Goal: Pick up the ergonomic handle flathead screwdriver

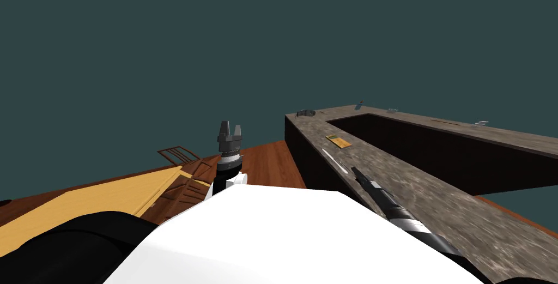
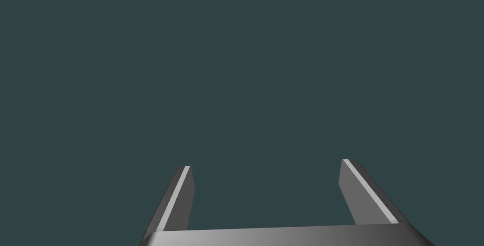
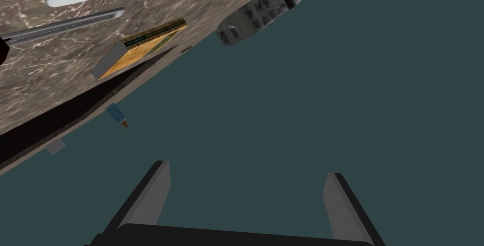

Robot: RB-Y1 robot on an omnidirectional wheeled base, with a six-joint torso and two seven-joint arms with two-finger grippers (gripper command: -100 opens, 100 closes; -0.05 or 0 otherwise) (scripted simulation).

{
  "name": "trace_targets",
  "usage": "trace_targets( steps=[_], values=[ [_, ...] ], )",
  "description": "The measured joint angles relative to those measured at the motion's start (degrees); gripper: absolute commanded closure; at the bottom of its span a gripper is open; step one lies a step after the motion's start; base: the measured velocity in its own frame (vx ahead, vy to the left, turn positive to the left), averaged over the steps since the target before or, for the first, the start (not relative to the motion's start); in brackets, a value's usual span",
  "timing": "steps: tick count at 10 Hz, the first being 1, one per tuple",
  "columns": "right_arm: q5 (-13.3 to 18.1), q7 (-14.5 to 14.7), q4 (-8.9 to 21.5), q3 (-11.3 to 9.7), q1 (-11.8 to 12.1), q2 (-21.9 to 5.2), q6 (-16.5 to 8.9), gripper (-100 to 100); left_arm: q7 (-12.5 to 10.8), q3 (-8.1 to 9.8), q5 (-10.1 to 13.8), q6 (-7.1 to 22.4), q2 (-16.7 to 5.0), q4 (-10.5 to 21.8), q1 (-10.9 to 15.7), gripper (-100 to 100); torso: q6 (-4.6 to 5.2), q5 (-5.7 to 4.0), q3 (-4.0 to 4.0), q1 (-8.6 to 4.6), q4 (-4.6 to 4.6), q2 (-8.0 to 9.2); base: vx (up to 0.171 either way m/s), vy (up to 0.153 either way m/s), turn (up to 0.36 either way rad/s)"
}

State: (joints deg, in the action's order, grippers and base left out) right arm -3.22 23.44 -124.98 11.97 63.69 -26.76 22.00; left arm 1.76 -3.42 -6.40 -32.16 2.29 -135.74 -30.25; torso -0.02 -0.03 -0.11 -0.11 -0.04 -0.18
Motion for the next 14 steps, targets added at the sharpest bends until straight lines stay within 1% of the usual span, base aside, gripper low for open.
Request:
trace_targets(
  steps=[1,2,5,6,7,8,9,10,11,13,14],
  values=[
    [0.1,0.7,0.1,0.0,1.2,-0.4,-0.3,-100,0.0,0.00,0.0,0.0,0.0,0.0,0.0,0,0.04,0.00,0.01,0.02,0.01,0.02,0.049,-0.024,0.180],
    [0.1,1.5,0.1,0.3,2.5,-1.5,-1.3,-100,0.0,0.00,0.0,0.0,0.0,0.0,0.0,0,0.00,0.00,-0.02,0.03,-0.01,-0.04,0.043,-0.031,0.108],
    [-0.1,3.5,1.0,0.9,6.3,-4.0,-2.5,-100,0.0,0.01,0.0,0.0,0.0,0.0,0.0,0,0.05,-0.01,0.00,0.00,0.00,0.00,0.038,-0.041,0.178],
    [-0.2,4.2,0.7,1.3,7.9,-5.1,-3.4,-100,0.0,0.00,0.0,0.0,0.0,0.0,0.0,0,0.00,-0.01,-0.02,-0.05,0.00,-0.03,0.034,-0.045,0.106],
    [-0.3,4.8,0.5,1.5,9.6,-5.7,-3.7,-100,0.0,0.01,0.0,0.0,0.0,0.0,0.0,0,0.05,-0.01,-0.01,-0.01,0.00,-0.01,0.040,-0.030,0.177],
    [-0.4,5.6,1.5,1.6,10.9,-7.1,-4.0,-100,0.0,0.00,0.0,0.0,0.0,0.0,0.0,0,0.01,-0.01,-0.02,0.01,0.00,-0.03,0.035,-0.032,0.105],
    [-0.4,6.2,1.1,1.7,12.1,-7.5,-4.6,-100,0.0,0.01,0.0,0.0,0.0,0.0,0.0,0,0.04,0.00,-0.01,0.04,0.00,-0.02,0.040,-0.046,0.188],
    [-0.4,7.2,0.5,1.8,14.2,-8.4,-5.5,-100,0.0,0.00,0.0,0.0,0.0,0.0,0.0,0,0.01,0.00,-0.02,-0.01,-0.01,-0.04,0.055,-0.049,0.291],
    [-0.6,8.4,0.4,2.0,16.2,-9.9,-6.8,-100,0.0,0.00,0.0,0.0,0.0,0.0,0.0,0,0.00,-0.02,-0.06,-0.04,-0.02,-0.10,0.055,-0.050,0.120],
    [-0.8,9.8,1.2,2.0,19.0,-12.3,-7.8,-100,0.0,0.01,0.0,0.0,0.0,0.0,0.0,0,0.01,-0.02,-0.07,-0.04,-0.02,-0.12,0.061,-0.068,0.238],
    [-1.0,10.9,1.3,2.1,21.1,-14.0,-8.6,-100,0.0,0.01,0.0,0.0,0.0,0.0,0.0,0,0.01,-0.04,-0.10,-0.16,-0.04,-0.17,0.068,-0.078,0.295]
  ],
)
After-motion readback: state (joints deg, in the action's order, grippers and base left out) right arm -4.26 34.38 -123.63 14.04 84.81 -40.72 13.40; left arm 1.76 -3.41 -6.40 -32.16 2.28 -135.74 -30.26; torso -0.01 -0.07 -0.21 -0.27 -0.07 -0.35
